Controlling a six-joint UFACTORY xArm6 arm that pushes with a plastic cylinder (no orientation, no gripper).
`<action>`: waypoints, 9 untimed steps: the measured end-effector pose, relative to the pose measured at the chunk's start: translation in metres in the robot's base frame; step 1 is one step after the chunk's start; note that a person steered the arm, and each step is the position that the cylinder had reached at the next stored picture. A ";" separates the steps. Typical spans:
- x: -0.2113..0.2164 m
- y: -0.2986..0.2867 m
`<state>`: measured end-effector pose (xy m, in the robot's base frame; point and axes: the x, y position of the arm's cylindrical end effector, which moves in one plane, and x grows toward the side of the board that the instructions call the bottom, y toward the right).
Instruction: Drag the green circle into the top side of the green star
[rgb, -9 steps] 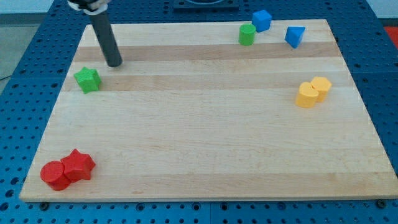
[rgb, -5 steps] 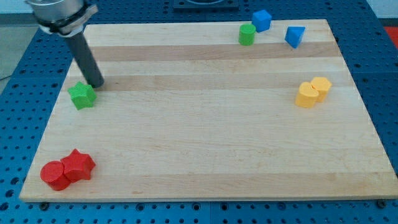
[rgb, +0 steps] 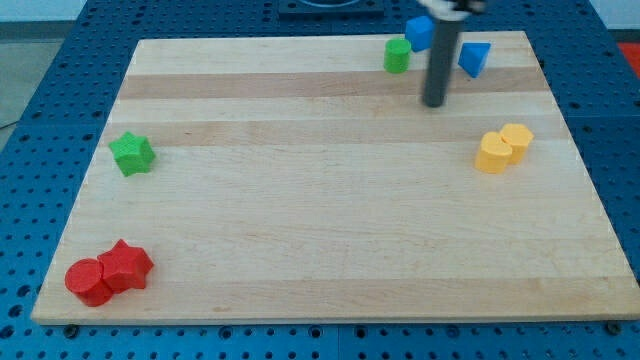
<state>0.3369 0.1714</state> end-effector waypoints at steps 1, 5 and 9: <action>-0.032 0.101; -0.114 -0.041; -0.003 -0.159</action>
<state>0.3341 0.0126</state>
